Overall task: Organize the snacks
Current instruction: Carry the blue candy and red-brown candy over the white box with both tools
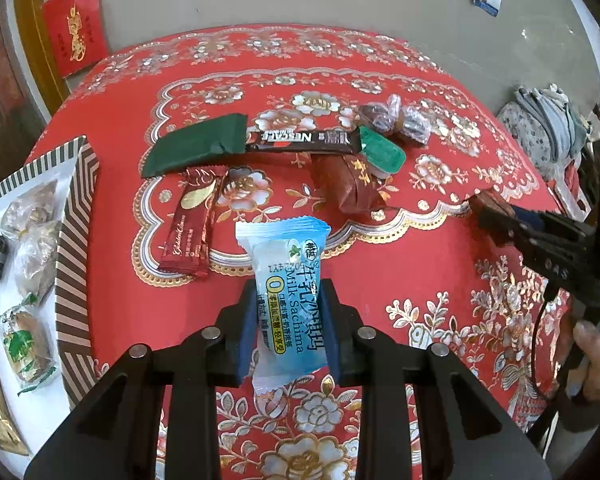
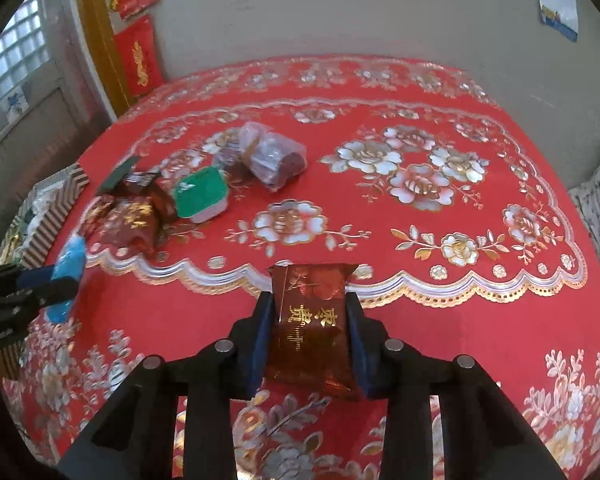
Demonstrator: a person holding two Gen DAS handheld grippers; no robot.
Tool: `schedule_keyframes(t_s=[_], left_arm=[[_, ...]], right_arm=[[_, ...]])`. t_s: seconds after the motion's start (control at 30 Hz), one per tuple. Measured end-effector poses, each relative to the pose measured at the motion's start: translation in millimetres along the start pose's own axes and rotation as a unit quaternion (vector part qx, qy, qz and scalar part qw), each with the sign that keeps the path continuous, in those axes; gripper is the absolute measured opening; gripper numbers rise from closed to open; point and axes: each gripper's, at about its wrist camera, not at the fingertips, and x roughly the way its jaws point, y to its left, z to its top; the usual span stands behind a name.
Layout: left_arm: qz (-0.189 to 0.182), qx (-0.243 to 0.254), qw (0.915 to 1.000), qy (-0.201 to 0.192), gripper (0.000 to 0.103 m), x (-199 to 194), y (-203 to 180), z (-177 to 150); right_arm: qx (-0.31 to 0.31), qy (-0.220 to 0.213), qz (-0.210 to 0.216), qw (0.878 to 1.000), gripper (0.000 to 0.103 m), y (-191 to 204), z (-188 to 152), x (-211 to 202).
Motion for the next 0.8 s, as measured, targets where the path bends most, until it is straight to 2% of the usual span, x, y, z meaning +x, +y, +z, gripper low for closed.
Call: schedule_keyframes(t_s=[0.4, 0.8], left_arm=[[0.016, -0.003, 0.9992, -0.037, 0.027, -31.7, 11.0, 1.4], [0.045, -0.024, 0.9963, -0.069, 0.027, -60.5, 46.1, -3.9]], right_arm=[[-0.04, -0.043, 0.048, 0.997, 0.035, 57.4, 12.5, -33.7], [-0.09, -0.057, 0.082, 0.991, 0.035, 127.4, 28.7, -38.6]])
